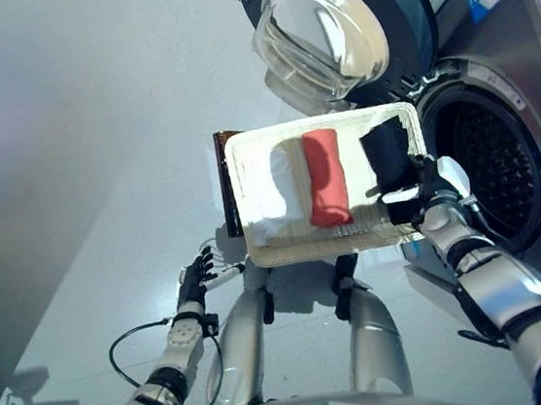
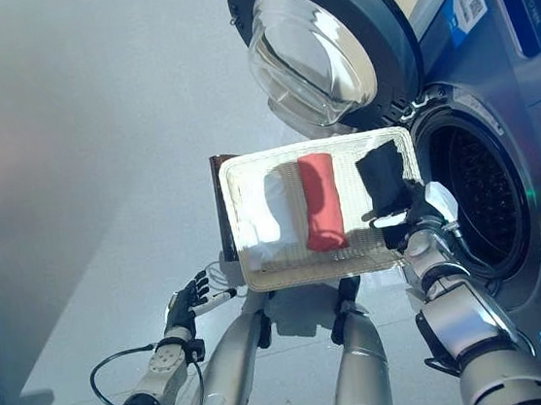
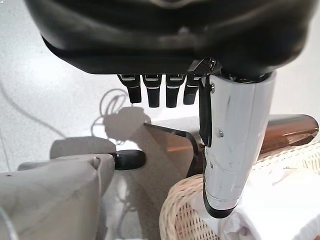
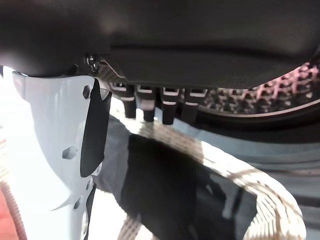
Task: Pick up the clothes and place them into the washing machine
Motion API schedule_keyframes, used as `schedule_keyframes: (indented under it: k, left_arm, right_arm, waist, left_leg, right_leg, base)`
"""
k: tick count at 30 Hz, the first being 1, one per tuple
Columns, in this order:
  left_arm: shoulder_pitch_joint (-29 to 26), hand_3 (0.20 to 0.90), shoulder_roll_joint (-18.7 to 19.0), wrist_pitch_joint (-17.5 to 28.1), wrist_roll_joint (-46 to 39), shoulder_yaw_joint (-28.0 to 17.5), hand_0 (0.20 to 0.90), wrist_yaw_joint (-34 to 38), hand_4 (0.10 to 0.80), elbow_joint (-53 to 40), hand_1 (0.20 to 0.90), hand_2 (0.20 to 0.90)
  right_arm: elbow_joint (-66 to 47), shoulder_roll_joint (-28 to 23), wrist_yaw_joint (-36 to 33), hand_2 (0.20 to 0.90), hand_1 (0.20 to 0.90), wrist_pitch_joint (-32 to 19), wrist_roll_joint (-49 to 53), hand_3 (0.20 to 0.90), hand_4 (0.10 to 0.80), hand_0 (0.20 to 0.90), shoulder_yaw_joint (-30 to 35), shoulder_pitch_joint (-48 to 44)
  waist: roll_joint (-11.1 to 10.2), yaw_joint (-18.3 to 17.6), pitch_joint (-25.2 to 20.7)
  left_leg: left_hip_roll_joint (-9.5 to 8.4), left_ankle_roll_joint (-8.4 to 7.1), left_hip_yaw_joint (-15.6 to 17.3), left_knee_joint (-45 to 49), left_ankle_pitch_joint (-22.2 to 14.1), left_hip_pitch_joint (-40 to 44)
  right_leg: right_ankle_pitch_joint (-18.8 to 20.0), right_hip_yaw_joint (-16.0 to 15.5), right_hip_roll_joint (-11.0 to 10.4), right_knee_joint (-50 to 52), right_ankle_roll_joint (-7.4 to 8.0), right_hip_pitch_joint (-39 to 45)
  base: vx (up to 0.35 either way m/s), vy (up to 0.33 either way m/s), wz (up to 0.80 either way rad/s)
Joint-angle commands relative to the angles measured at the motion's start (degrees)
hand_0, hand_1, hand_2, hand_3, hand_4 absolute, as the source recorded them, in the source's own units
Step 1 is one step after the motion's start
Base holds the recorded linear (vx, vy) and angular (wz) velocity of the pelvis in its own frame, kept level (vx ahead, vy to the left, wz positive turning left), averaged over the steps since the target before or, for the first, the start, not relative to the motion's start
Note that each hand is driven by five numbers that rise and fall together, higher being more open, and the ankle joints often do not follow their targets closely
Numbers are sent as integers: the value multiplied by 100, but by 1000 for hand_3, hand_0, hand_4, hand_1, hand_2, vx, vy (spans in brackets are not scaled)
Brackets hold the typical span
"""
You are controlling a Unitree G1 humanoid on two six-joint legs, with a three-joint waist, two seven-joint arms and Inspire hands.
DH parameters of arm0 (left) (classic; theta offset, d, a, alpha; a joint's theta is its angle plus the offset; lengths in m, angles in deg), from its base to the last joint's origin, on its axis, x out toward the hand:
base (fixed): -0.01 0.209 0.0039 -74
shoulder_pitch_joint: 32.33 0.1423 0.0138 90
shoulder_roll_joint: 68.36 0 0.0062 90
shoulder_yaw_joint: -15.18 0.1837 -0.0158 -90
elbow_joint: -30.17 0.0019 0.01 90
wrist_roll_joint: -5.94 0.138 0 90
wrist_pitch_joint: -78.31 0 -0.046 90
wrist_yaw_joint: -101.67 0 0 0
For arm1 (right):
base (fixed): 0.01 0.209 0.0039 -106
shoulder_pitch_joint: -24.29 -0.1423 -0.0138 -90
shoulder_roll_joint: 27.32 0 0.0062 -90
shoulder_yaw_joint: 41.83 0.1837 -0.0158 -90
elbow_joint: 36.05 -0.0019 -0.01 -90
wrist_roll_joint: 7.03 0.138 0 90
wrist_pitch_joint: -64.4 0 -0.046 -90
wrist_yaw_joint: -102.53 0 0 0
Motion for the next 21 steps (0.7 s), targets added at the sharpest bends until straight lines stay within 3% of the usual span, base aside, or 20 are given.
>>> schedule_keyframes:
  k: [1,13,14,21]
  left_arm:
    - [82,900,144,168,-36,4,900,124,800,30,900,900]
    - [84,900,157,307,-359,90,900,125,800,-299,900,900]
    - [118,900,189,339,-403,119,900,138,800,-437,900,900]
    - [163,900,280,459,-571,172,900,236,800,-939,900,900]
  right_arm:
    - [-35,-602,-282,900,900,-139,-54,900,800,900,-269,-264]
    - [24,-844,-535,900,900,-157,5,900,800,900,-407,-710]
    - [84,-948,-582,900,900,-136,-8,900,800,900,-474,-876]
    - [353,-1241,-738,900,900,-51,-121,900,800,900,-737,-1475]
  waist:
    - [-68,120,-120]
    - [81,146,85]
    - [115,171,88]
    - [329,348,109]
  left_leg:
    - [-23,-494,-80,710,-732,-205]
    - [-107,-507,-141,919,-709,-1049]
    - [-117,-538,-172,1036,-925,-1193]
    - [-163,-505,-179,1381,-970,-1994]
  right_leg:
    - [685,159,-30,-1296,136,920]
    - [662,131,-52,-1031,81,81]
    - [472,168,-79,-879,102,-96]
    - [418,231,-216,-471,91,-920]
  base:
    - [27,-8,-5]
    - [13,5,1]
    - [92,24,7]
    - [19,42,10]
